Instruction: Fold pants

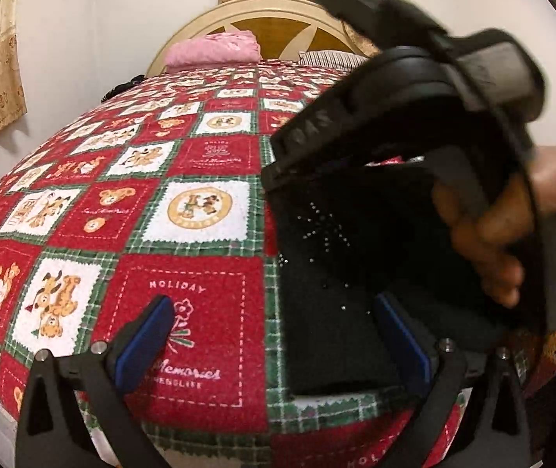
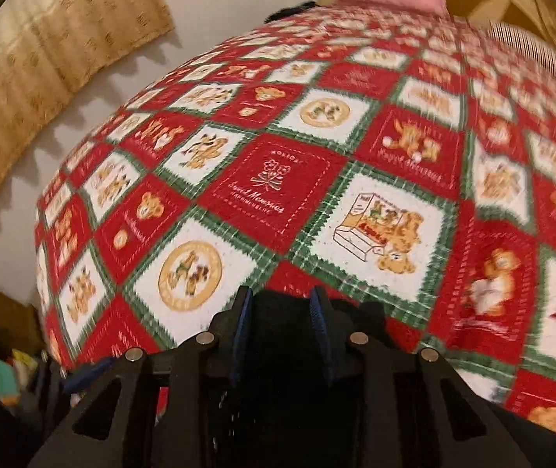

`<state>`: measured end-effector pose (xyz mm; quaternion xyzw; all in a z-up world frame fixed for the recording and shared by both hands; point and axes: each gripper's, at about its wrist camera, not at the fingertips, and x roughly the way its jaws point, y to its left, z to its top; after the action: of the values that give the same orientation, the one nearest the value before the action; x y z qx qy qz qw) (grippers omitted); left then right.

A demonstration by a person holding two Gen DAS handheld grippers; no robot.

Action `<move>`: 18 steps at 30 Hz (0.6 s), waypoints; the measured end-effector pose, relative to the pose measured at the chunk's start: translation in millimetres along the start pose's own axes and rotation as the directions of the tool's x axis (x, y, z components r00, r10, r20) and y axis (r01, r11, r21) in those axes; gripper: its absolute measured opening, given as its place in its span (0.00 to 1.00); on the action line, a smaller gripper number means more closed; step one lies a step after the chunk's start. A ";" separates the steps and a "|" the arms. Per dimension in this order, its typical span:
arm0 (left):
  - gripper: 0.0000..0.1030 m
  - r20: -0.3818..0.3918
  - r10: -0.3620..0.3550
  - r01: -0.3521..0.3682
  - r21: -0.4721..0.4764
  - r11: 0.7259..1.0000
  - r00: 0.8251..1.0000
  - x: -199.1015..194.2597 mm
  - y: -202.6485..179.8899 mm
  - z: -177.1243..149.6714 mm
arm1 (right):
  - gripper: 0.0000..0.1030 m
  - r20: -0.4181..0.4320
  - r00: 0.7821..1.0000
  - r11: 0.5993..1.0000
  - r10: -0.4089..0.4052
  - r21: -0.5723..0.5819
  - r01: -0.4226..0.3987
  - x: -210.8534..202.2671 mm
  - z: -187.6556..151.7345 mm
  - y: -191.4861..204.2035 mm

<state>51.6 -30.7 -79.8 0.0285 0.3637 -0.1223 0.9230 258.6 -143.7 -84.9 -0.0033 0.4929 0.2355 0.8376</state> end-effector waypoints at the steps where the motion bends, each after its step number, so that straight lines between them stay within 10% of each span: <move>1: 1.00 0.000 -0.007 0.007 -0.001 1.000 1.000 0.0 0.7 -0.2 | 0.30 0.006 1.000 1.000 -0.001 0.008 0.001 -0.5 0.6 -1.1; 10: 1.00 0.008 -0.034 0.034 -0.010 0.999 0.999 0.4 2.7 -0.9 | 0.30 0.312 0.948 0.982 -0.056 0.189 -0.004 -113.5 -34.5 -29.5; 18: 1.00 0.002 -0.033 0.033 -0.011 0.999 0.999 3.7 3.1 2.0 | 0.32 0.367 0.849 0.912 -0.381 0.301 0.279 -183.7 -130.5 -67.7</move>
<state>56.2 -28.8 -80.9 0.0174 0.3639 -0.1354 0.9214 103.9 -306.8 -15.3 0.0616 0.3187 0.0216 0.9456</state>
